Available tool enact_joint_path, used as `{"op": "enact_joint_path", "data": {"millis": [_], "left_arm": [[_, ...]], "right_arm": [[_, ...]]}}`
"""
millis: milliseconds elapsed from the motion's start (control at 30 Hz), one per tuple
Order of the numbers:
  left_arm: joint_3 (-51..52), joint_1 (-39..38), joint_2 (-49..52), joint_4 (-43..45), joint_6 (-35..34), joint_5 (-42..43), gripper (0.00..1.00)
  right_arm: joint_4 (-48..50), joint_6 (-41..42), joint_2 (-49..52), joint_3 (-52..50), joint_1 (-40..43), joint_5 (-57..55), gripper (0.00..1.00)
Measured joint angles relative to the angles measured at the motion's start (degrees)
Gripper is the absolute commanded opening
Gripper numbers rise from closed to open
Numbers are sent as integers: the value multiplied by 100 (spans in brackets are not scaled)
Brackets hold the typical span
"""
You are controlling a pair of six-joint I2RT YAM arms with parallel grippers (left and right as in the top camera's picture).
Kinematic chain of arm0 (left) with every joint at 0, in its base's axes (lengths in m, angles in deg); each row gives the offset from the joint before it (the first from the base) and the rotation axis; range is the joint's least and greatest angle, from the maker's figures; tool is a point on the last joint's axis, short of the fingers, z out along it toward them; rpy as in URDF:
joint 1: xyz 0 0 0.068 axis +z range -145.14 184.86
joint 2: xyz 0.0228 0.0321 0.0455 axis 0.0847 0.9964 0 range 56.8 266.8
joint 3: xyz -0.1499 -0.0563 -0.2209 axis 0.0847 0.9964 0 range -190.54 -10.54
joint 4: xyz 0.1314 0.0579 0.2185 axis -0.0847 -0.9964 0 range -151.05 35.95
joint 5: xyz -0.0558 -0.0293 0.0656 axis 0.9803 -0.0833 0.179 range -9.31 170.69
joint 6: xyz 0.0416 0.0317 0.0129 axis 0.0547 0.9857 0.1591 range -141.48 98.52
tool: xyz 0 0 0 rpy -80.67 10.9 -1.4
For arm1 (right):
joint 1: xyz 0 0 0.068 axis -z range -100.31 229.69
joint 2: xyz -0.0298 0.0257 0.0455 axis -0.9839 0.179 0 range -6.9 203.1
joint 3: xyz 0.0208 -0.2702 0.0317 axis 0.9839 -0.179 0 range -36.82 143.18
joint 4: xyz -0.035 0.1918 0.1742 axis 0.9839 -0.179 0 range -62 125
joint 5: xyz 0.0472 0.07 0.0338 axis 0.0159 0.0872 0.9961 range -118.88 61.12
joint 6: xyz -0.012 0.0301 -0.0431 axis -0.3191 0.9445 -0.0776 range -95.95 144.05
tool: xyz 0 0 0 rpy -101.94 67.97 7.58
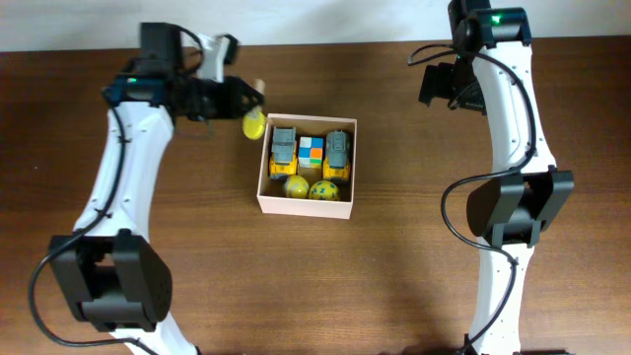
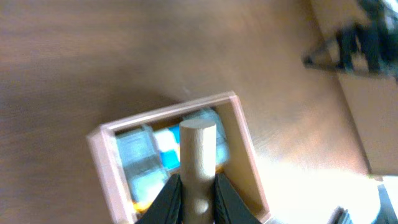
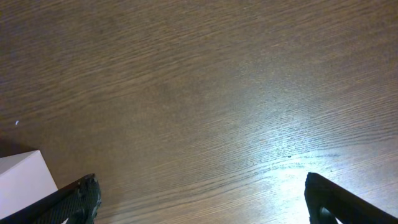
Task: Pack container
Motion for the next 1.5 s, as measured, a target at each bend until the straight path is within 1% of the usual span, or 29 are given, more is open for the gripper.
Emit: {"op": "enact_joint_path", "data": {"millis": [67, 100, 200, 367, 500, 700, 733, 800, 833, 933, 1000, 1167, 1333, 1400, 1433, 1500], "left_arm": [[0, -192, 0, -197, 249, 74, 16], [0, -291, 0, -278, 358, 96, 20], [0, -575, 0, -501, 601, -7, 21], [0, -1049, 0, -763, 758, -750, 21], [0, -1386, 0, -785, 824, -1349, 20], [0, -1663, 0, -785, 848, -1939, 21], [0, -1692, 0, -785, 859, -1998, 33], [0, -1722, 0, -785, 868, -2079, 40], [0, -1731, 0, -782, 903, -2135, 49], [0, -1731, 0, -715, 881, -2411, 57], [0, -1731, 0, -638, 885, -2524, 60], [-273, -1707, 0, -640, 800, -2881, 62], [-1029, -1464, 0, -675, 313, -3764, 67], [-1241, -1290, 0, -699, 175, -4103, 76], [-1296, -1207, 0, -697, 127, -4223, 78], [-1335, -1025, 0, -717, 17, -4415, 79]], "right_arm": [[2, 2, 0, 0, 0, 0, 99], [2, 2, 0, 0, 0, 0, 99], [2, 4, 0, 0, 0, 0, 99], [2, 2, 0, 0, 0, 0, 99], [2, 0, 0, 0, 0, 0, 99], [2, 2, 0, 0, 0, 0, 99], [2, 0, 0, 0, 0, 0, 99], [2, 4, 0, 0, 0, 0, 99], [2, 2, 0, 0, 0, 0, 99], [2, 0, 0, 0, 0, 0, 99], [2, 2, 0, 0, 0, 0, 99], [2, 0, 0, 0, 0, 0, 99], [2, 2, 0, 0, 0, 0, 99], [2, 2, 0, 0, 0, 0, 99], [2, 4, 0, 0, 0, 0, 99], [2, 0, 0, 0, 0, 0, 99]]}}
